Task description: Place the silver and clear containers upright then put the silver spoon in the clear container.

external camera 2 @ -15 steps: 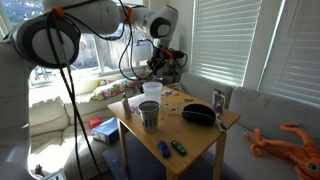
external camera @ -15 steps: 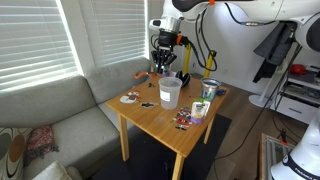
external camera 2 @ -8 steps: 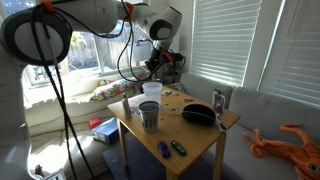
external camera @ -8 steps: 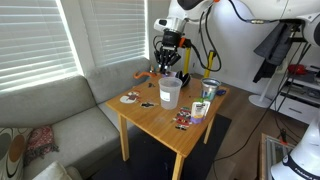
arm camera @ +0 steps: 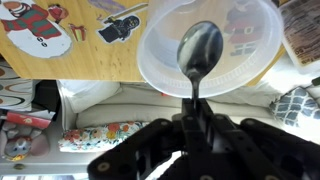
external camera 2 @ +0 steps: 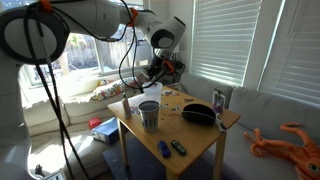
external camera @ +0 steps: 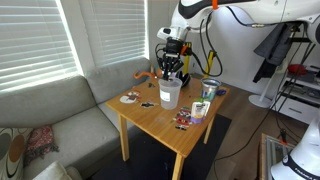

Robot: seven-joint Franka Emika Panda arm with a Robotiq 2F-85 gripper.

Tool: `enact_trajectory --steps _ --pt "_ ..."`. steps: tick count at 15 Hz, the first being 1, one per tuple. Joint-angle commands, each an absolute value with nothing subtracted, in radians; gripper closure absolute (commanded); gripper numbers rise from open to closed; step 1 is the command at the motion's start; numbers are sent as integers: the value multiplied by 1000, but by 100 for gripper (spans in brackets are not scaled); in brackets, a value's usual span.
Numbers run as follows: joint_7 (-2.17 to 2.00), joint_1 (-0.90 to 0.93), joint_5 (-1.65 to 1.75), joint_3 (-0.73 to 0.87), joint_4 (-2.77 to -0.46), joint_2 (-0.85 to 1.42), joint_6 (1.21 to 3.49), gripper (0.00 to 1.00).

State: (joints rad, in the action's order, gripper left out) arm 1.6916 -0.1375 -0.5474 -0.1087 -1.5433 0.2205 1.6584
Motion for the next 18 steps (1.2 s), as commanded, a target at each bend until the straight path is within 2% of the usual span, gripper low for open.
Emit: enact_trajectory --steps 1,15,16,17,18 --pt "1784 -127 -600 -85 -1621 169 1697 98" --pt "1885 -110 -583 -70 -1666 178 1696 98" --pt "1887 -109 -582 -69 -1667 179 1694 67" --pt "1886 -108 -582 -70 -1667 182 1694 65" --pt "1890 -108 -584 -70 -1667 185 1695 59"
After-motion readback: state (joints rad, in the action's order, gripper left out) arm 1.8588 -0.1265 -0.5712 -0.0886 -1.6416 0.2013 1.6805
